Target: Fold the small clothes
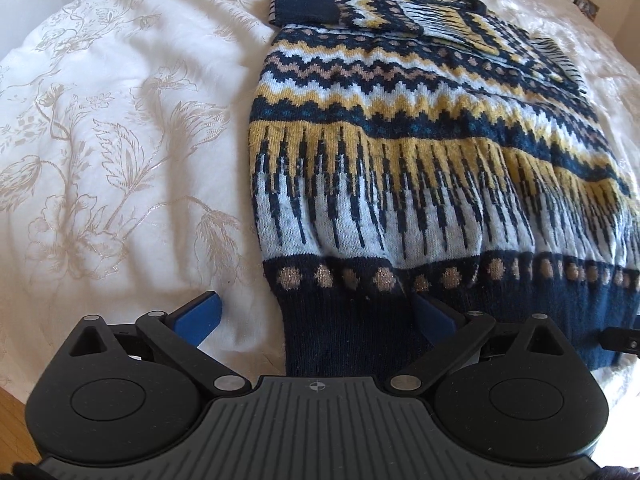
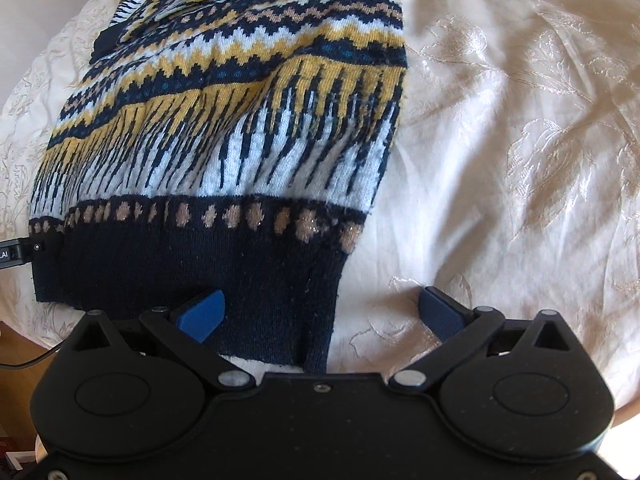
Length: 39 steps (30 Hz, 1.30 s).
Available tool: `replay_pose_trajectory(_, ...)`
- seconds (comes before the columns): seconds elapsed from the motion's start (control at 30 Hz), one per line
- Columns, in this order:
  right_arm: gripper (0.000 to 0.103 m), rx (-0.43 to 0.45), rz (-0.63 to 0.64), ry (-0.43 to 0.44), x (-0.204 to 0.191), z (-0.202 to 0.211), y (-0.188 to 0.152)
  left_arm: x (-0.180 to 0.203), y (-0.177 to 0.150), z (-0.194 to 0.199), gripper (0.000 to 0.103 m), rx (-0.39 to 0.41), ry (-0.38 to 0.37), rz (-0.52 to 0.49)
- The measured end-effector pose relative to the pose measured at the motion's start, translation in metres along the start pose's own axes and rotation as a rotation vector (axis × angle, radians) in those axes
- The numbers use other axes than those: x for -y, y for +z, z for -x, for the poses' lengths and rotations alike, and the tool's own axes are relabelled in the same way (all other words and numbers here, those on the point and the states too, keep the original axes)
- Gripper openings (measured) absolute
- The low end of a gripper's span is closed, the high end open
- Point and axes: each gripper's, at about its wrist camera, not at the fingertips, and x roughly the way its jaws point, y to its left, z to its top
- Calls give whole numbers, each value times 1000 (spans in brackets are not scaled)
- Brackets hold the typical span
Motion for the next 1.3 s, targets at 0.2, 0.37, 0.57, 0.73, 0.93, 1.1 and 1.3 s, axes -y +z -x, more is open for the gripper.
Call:
replay_pose_trajectory(0.2, 103, -10, 11, 7, 4, 1, -6, 5, -22, 4, 102, -26, -21, -108)
replay_pose_trajectory(0.37, 103, -30, 73, -19, 1, 0, -8, 5, -37, 9, 101, 30, -8, -159)
replay_pose_trajectory(0.57, 103, -14, 95, -14, 0, 2, -12, -6, -29, 17, 101, 107, -14, -68)
replay_pose_trajectory(0.73, 96, 25, -6, 70, 18, 14, -9, -14, -18, 10, 90, 83, -44, -49)
replay_pose_trajectory(0.93, 69, 42, -28, 124, 29, 20, -6, -14, -13, 0, 89, 53, -96, -63)
replay_pose_trajectory(1.1, 68, 37, -34, 138, 28, 15, -5, -13, -8, -9, 89, 28, -113, -54)
replay_pose_trajectory(1.3, 89, 21, -16, 174, 20, 3, 2, -3, -6, -12, 88, 12, -116, -81)
